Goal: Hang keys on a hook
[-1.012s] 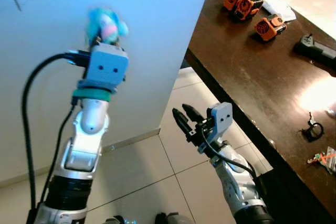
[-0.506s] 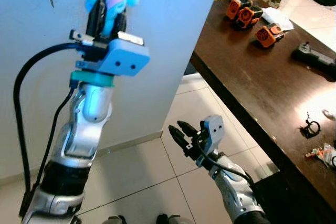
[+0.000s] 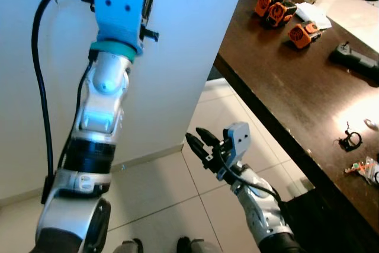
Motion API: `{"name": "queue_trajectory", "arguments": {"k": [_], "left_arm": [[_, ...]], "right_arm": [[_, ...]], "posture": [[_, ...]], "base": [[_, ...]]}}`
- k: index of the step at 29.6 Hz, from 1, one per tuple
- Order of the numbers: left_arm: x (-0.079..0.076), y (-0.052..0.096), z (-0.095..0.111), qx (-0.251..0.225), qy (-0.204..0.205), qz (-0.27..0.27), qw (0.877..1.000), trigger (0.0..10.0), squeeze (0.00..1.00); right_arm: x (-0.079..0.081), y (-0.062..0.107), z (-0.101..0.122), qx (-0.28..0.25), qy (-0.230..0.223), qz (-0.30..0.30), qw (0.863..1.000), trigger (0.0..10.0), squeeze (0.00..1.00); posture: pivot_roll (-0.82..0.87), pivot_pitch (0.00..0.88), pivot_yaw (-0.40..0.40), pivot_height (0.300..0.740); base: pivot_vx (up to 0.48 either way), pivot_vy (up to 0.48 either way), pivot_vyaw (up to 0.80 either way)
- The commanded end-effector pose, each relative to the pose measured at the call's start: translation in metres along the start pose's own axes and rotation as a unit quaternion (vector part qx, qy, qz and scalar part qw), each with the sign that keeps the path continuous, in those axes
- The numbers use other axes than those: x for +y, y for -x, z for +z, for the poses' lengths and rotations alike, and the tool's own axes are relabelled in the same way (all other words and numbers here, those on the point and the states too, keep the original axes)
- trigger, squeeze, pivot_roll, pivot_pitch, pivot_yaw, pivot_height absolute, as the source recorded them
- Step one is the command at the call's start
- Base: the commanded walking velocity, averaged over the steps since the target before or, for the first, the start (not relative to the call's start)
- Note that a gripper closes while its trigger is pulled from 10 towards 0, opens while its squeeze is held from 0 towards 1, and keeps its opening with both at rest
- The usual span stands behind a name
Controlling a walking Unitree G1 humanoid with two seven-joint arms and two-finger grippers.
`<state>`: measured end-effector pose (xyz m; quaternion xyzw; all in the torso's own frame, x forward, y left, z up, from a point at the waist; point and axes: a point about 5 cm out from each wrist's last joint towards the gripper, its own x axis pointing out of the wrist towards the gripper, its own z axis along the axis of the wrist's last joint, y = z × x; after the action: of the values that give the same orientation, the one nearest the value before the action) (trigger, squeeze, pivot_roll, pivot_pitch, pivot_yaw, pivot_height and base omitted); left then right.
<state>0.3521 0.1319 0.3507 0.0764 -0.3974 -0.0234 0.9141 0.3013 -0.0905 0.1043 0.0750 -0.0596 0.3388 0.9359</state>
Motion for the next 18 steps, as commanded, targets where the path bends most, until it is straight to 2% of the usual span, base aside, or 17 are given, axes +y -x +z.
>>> {"name": "queue_trajectory", "arguments": {"k": [1, 5, 16, 18], "left_arm": [[-0.001, -0.001, 0.003, -0.014, 0.006, -0.003, 1.000, 10.0, 0.00], [0.006, -0.005, 0.001, -0.027, -0.026, -0.006, 0.999, 10.0, 0.00], [0.003, -0.010, 0.001, -0.031, -0.020, -0.019, 0.999, 10.0, 0.00], [0.005, -0.012, 0.001, -0.034, -0.008, -0.017, 0.999, 10.0, 0.00]], "right_arm": [[0.000, 0.002, -0.001, 0.003, -0.005, -0.002, 1.000, 10.0, 0.00], [0.000, 0.001, 0.000, 0.003, -0.004, 0.001, 1.000, 10.0, 0.00], [0.002, -0.003, 0.002, 0.002, -0.005, 0.010, 1.000, 10.0, 0.00], [0.002, -0.004, 0.003, 0.001, -0.005, 0.011, 1.000, 10.0, 0.00]], "posture": [[-0.10, 0.157, -0.070, 0.740], [-0.10, 0.163, -0.079, 0.740], [-0.09, 0.163, -0.082, 0.740], [-0.10, 0.162, -0.086, 0.740]], "base": [[0.000, 0.000, 0.00], [0.000, 0.000, 0.00], [0.000, 0.000, 0.00], [0.000, 0.000, 0.00]]}}
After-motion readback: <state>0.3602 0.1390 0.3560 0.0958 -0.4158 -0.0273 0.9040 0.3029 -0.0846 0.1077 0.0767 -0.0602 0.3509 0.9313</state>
